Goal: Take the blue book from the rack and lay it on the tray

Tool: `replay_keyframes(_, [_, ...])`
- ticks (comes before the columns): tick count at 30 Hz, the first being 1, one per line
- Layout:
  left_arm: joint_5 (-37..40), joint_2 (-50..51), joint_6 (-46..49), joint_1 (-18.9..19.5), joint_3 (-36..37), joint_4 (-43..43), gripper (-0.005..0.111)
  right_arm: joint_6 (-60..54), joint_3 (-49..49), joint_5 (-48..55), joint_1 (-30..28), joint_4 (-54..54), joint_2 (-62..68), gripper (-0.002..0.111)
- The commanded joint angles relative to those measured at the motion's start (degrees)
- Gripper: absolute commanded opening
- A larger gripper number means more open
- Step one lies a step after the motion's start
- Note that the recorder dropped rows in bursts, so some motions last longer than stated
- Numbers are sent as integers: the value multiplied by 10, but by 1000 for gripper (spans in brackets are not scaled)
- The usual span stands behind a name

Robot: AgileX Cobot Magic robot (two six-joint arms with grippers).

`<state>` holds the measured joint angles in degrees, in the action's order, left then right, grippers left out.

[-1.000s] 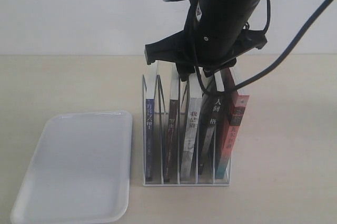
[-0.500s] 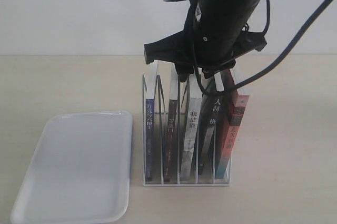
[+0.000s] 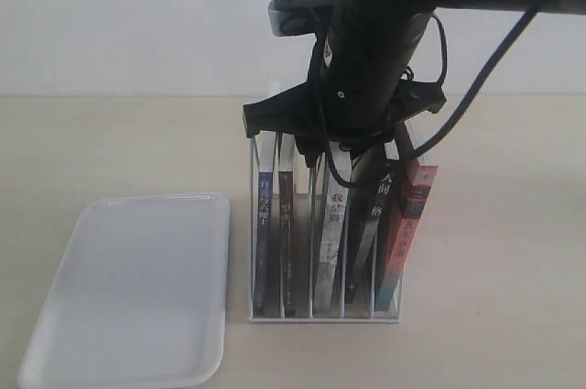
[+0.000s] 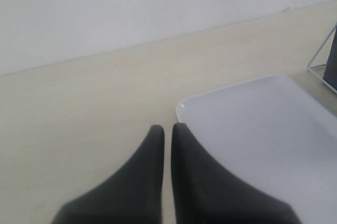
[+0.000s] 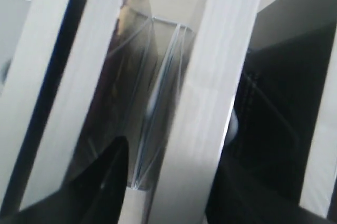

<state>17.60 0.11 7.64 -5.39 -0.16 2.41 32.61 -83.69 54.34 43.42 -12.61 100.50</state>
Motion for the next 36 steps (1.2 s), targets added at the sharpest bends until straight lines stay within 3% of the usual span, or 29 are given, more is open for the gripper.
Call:
replay_keyframes(1, [-8, -1, -6, -5, 2, -5, 5, -4, 2, 7, 0, -11, 0, 37])
replay_keyframes(7, [-8, -1, -6, -5, 2, -5, 5, -4, 2, 7, 0, -11, 0, 0])
replay_keyframes(36, [-8, -1, -6, -5, 2, -5, 5, 12, 1, 7, 5, -14, -90, 0])
